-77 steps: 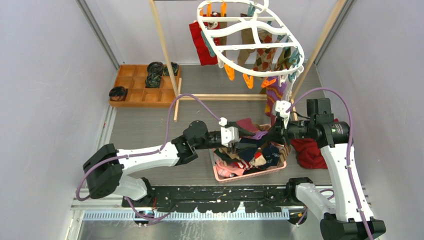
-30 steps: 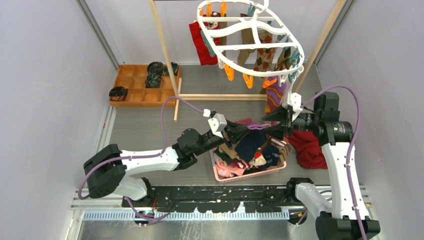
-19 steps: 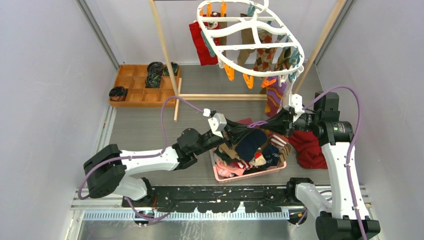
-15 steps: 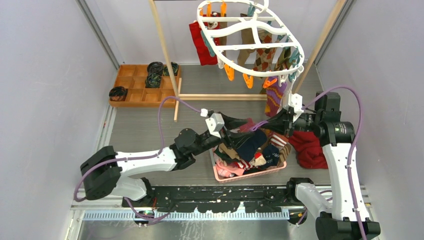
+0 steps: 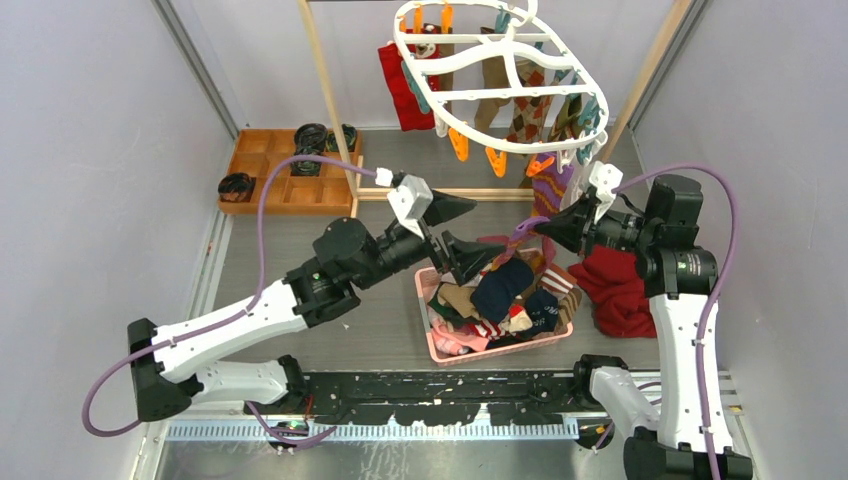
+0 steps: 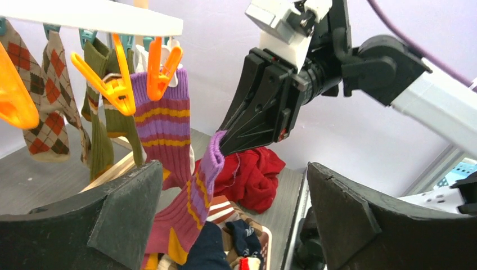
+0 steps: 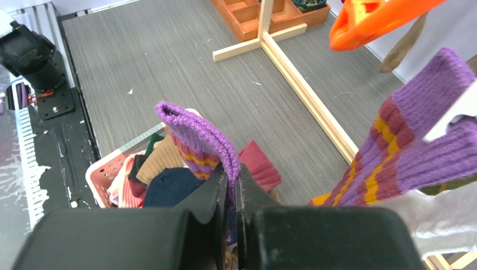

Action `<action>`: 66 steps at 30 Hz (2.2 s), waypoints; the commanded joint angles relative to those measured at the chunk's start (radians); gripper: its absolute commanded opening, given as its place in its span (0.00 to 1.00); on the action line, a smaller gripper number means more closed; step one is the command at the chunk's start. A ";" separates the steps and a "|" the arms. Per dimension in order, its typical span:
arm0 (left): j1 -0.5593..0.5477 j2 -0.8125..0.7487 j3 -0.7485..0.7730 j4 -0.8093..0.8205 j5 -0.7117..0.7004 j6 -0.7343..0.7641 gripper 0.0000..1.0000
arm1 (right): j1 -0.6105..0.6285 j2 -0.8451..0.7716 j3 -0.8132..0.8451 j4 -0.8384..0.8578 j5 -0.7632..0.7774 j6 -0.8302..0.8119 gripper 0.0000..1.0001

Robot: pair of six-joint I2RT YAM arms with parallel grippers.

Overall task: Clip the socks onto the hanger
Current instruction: Pick up the sock from the bin, then open the clamp at the hanger.

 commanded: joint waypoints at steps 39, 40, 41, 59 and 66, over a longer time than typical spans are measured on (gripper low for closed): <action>-0.122 0.572 0.801 -0.361 -0.599 0.349 0.75 | -0.040 0.020 -0.016 0.216 0.043 0.236 0.04; -0.118 0.578 0.808 -0.361 -0.601 0.346 0.75 | -0.040 0.019 -0.016 0.216 0.043 0.236 0.04; -0.113 0.583 0.813 -0.361 -0.603 0.345 0.74 | -0.040 0.019 -0.016 0.216 0.043 0.235 0.04; -0.091 0.595 0.796 -0.276 -0.534 0.333 0.67 | -0.040 0.022 -0.016 0.217 0.044 0.232 0.04; -0.091 0.518 0.632 -0.143 -0.514 0.316 0.66 | -0.040 0.023 -0.018 0.216 0.046 0.230 0.04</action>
